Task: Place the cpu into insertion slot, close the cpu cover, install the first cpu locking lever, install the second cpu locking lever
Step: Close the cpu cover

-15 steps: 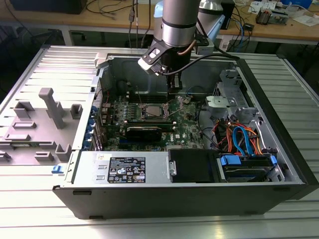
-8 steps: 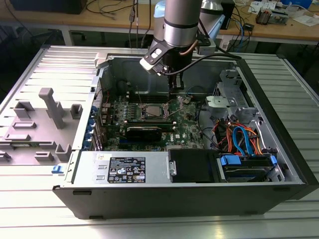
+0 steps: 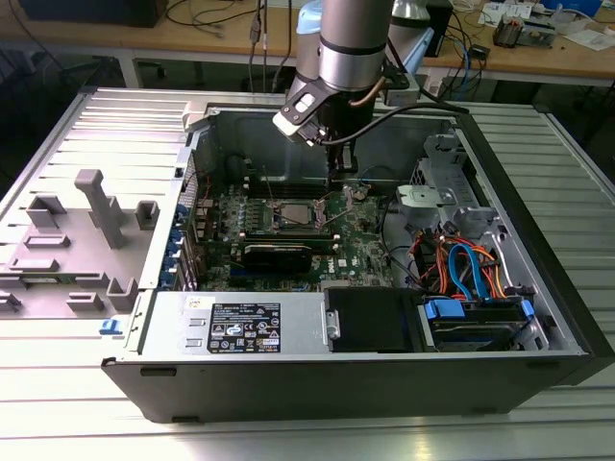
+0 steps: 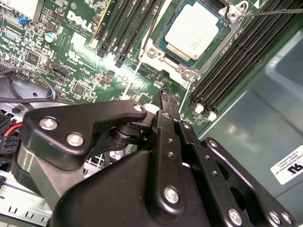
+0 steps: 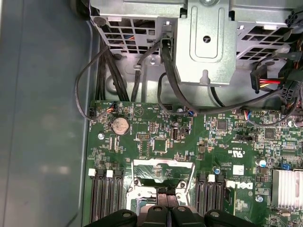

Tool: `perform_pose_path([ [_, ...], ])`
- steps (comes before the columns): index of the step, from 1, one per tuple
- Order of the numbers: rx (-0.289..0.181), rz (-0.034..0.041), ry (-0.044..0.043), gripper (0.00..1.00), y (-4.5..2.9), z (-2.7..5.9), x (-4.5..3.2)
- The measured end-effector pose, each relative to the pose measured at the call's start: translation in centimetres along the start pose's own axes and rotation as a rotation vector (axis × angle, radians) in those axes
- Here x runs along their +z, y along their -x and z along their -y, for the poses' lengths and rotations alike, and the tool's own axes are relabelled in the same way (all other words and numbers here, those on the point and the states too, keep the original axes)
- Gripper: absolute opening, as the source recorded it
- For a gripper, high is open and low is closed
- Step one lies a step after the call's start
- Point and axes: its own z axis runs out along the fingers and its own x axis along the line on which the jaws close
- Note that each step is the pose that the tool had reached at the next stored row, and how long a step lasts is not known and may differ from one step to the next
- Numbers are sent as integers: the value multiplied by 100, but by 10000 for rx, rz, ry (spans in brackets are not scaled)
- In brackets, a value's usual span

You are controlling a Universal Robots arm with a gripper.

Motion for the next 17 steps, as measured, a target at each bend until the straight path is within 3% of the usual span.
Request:
perform_pose_path([
  [17, 0, 0, 1, 11, 6, -115, 3],
])
